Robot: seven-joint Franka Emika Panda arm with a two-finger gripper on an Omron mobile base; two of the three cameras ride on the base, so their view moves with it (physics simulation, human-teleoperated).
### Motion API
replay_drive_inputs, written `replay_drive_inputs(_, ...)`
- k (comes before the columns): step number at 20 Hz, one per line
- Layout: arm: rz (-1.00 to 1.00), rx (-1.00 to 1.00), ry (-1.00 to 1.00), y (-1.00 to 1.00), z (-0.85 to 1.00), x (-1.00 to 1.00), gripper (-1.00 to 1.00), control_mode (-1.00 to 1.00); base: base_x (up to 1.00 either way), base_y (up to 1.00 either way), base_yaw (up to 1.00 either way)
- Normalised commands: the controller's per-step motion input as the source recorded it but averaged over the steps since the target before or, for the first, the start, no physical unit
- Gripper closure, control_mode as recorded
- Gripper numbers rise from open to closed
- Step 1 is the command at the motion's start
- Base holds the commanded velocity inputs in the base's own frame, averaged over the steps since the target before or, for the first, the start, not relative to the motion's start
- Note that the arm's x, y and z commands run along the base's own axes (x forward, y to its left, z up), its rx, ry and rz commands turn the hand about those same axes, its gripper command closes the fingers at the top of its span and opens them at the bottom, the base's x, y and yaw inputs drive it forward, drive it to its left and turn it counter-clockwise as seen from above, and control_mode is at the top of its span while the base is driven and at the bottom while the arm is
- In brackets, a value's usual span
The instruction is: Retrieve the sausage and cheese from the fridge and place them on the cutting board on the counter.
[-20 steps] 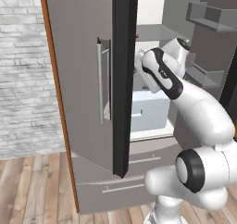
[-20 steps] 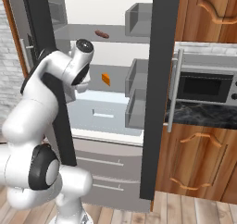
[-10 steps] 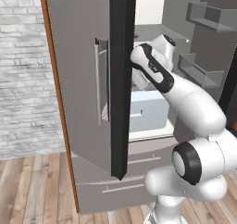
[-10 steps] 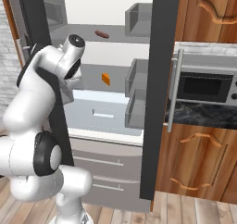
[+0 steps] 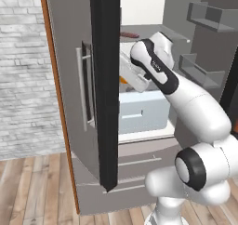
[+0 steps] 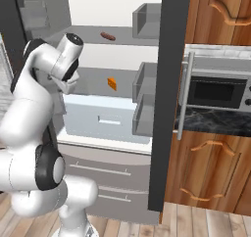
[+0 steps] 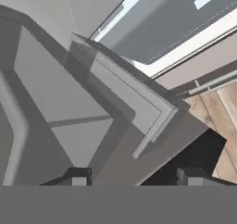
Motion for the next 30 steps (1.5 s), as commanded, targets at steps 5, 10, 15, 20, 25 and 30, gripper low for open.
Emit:
replay_drive_inputs(5,0.17,-0.17,-0.08,0.85,-0.40,-0.55,-1.00,-1.00,0.00,0.00,0.00)
replay_drive_inputs(10,0.11,-0.12,-0.10,0.91,-0.40,-0.44,-1.00,-1.00,0.00,0.00,0.00)
replay_drive_inputs(15,0.06,-0.06,-0.07,0.94,-0.43,-0.20,-1.00,-1.00,0.00,0.00,0.00)
replay_drive_inputs(20,0.00,-0.05,0.03,0.30,-0.20,0.08,-1.00,-1.00,0.00,0.00,0.00)
replay_drive_inputs(25,0.00,-0.05,0.12,-0.62,0.00,0.02,-1.00,-1.00,0.00,0.00,0.00)
replay_drive_inputs(30,0.00,-0.09,0.00,-0.78,0.00,0.00,-1.00,-1.00,0.00,0.00,0.00)
